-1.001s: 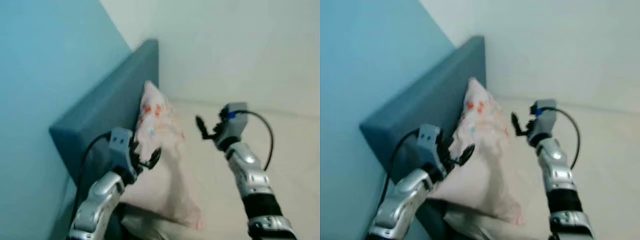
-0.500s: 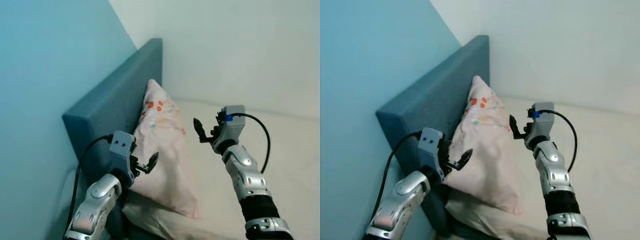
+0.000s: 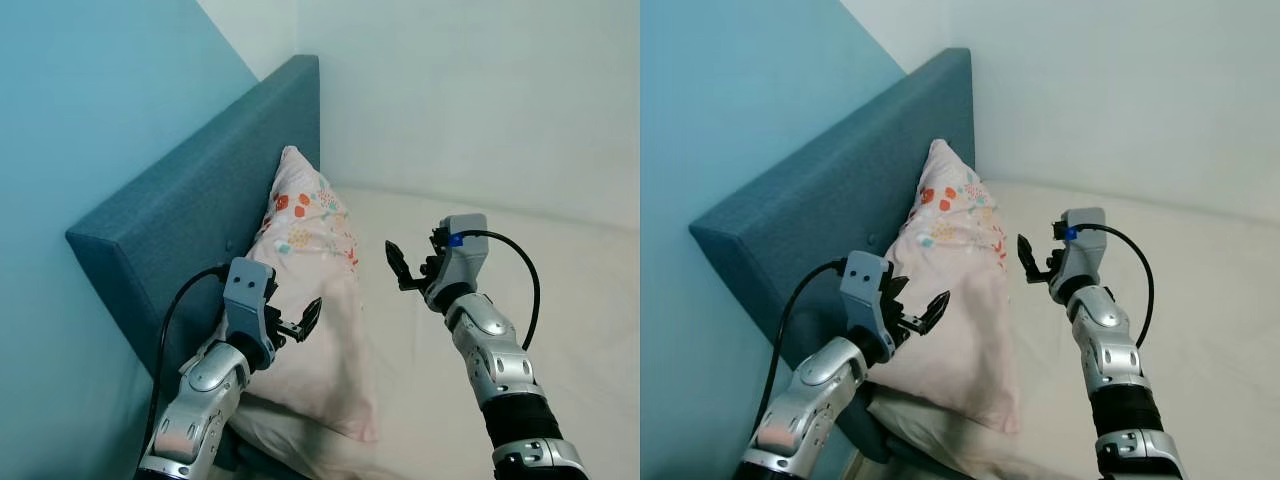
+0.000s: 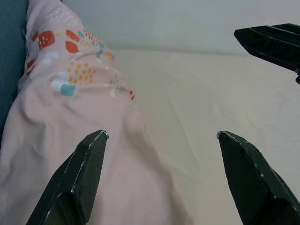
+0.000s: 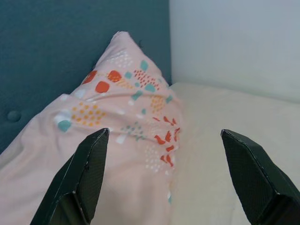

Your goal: Clean up the room

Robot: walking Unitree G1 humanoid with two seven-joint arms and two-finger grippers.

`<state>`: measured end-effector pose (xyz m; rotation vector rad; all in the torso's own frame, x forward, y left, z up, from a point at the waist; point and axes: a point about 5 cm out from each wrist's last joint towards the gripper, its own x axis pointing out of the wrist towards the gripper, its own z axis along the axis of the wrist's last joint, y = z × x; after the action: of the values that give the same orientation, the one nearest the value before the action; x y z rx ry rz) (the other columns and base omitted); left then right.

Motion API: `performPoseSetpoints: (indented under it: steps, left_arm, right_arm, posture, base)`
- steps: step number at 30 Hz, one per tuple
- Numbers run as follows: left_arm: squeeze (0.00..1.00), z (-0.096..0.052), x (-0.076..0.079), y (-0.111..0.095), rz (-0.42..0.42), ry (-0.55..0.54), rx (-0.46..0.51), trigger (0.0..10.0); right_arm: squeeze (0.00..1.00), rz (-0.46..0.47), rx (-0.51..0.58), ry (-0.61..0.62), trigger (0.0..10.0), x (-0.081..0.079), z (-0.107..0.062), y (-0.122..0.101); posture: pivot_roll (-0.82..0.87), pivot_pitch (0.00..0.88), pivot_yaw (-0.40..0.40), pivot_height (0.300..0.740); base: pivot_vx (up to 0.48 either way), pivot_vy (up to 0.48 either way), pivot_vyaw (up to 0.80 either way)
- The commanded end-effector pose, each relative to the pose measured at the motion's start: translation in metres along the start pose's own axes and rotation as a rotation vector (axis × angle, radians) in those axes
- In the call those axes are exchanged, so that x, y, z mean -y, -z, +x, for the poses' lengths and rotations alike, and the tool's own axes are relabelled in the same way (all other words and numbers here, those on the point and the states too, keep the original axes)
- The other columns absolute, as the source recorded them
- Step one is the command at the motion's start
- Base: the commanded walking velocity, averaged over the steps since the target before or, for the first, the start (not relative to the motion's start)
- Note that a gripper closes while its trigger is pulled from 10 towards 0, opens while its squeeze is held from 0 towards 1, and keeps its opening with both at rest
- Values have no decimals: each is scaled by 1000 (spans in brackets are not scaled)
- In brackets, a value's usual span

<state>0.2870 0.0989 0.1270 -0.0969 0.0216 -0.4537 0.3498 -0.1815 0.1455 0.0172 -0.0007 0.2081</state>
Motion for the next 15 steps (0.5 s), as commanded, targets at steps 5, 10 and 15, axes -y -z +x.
performPoseSetpoints:
  steps: [5,10,15]
  left_arm:
    - [0,-3,-6,2,13,-11,-15,10000]
    - [0,-2,-9,3,13,-36,-18,10000]
    - [0,0,-16,3,11,-73,-18,10000]
  right_arm:
    - [0,-26,-34,-56,10000,-9,0,5]
    - [0,-2,-38,-20,10000,-7,1,7]
    - [0,-16,-90,45,10000,-1,3,12]
  posture:
    - [-108,0,-16,740]
    - [-107,0,-17,740]
    - [-109,0,-17,740]
  base:
    - [0,-478,788]
    - [0,-435,630]
    - [0,0,0]
